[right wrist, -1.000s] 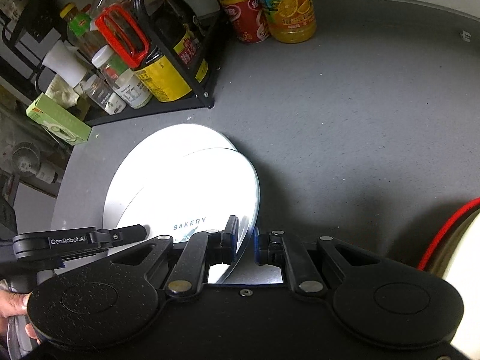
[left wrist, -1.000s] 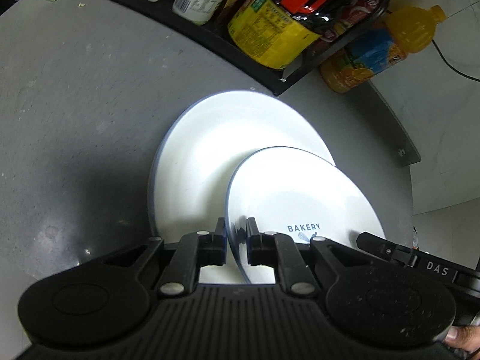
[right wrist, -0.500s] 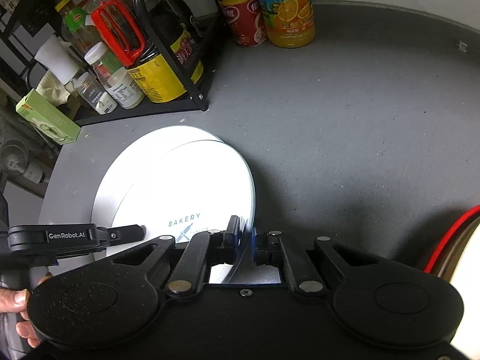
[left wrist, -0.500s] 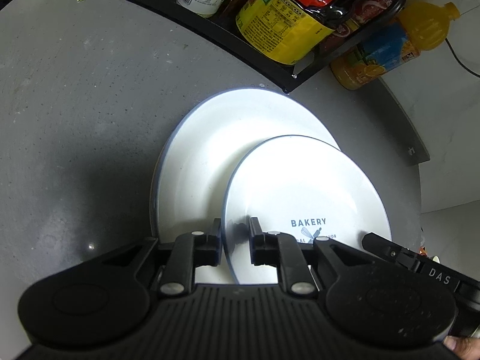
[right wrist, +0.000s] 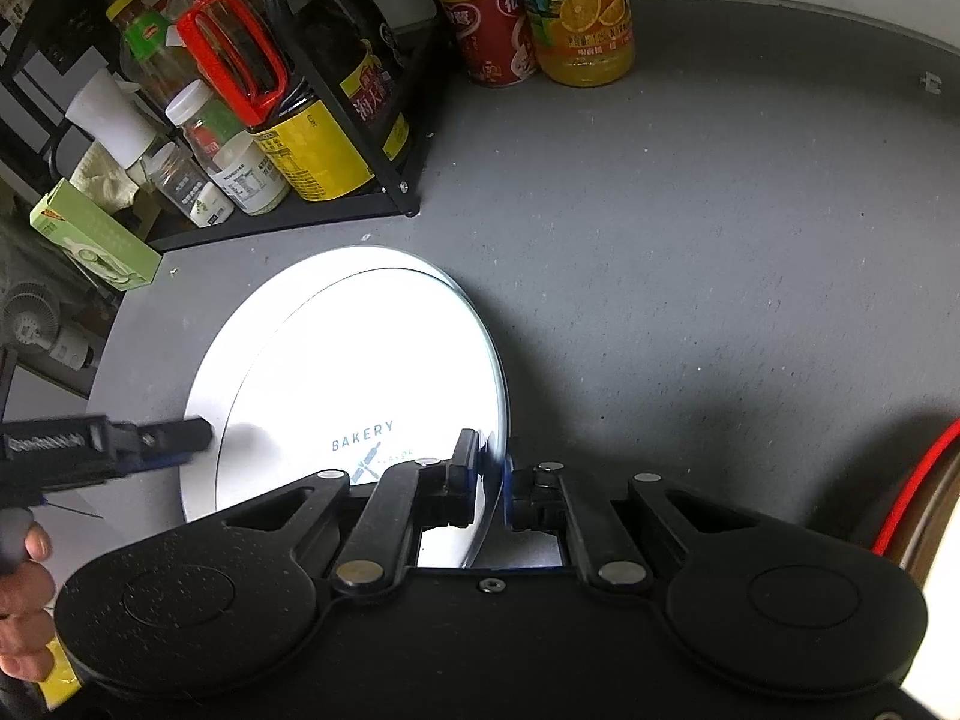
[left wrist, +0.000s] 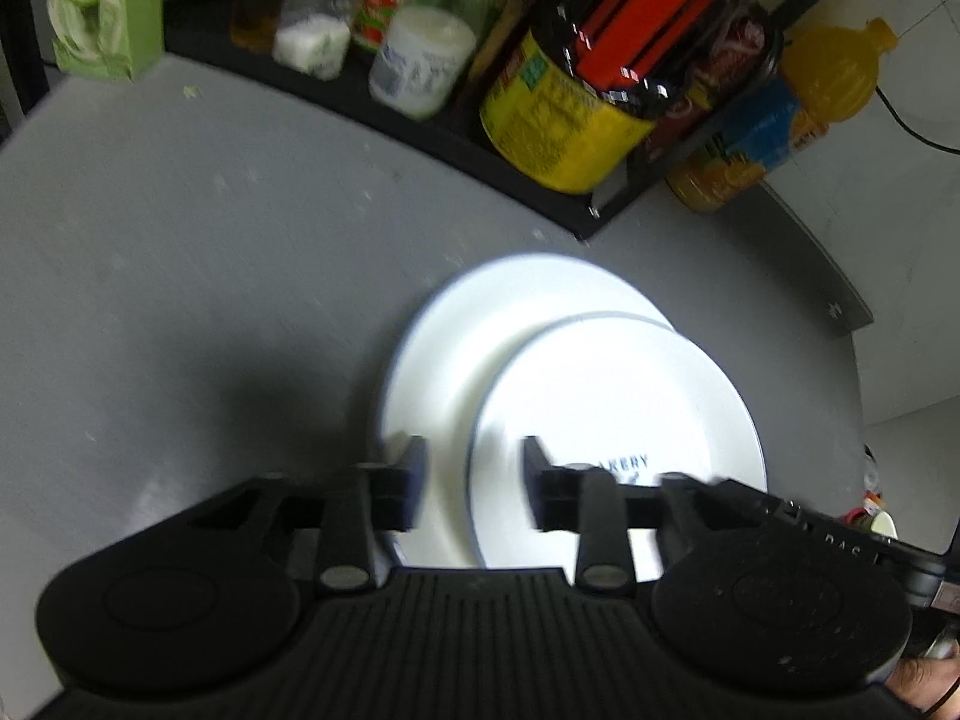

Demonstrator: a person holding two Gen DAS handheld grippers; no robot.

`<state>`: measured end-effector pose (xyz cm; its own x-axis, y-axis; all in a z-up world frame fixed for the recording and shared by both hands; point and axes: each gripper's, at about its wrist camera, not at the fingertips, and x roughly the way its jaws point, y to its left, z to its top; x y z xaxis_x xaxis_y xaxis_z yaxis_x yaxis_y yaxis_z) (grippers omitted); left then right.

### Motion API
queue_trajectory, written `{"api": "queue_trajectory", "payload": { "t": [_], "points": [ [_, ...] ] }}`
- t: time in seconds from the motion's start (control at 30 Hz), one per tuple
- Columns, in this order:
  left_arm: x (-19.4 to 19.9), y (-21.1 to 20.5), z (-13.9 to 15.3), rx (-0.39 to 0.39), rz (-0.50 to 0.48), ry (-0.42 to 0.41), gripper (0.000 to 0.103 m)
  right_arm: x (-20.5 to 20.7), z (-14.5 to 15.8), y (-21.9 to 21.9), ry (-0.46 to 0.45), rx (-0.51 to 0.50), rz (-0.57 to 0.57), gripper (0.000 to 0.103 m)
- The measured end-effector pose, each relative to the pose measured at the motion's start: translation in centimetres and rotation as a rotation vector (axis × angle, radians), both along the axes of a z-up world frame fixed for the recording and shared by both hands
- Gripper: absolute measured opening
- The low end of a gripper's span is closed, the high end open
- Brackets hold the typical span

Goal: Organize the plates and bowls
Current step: 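Lower the 'BAKERY' plate onto the 'Sweet' plate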

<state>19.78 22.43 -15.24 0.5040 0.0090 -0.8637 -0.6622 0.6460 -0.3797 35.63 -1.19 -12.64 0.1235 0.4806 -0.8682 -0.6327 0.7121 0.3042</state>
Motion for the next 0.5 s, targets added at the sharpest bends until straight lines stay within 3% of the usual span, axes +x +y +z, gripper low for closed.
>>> {"api": "queue_trajectory", "payload": {
  "t": [0.13, 0.2, 0.5],
  "points": [
    [-0.4, 0.4, 0.8, 0.064, 0.030, 0.002, 0.065, -0.1, -0.3, 0.1, 0.002, -0.002, -0.003, 0.009],
    [-0.6, 0.6, 0.7, 0.083, 0.040, 0.021, 0.066, -0.3, -0.4, 0.1, 0.000, -0.005, 0.002, 0.009],
    [-0.7, 0.6, -2.6, 0.033, 0.049, 0.057, 0.063, -0.6, -0.8, 0.5, -0.007, -0.016, 0.025, 0.011]
  ]
}}
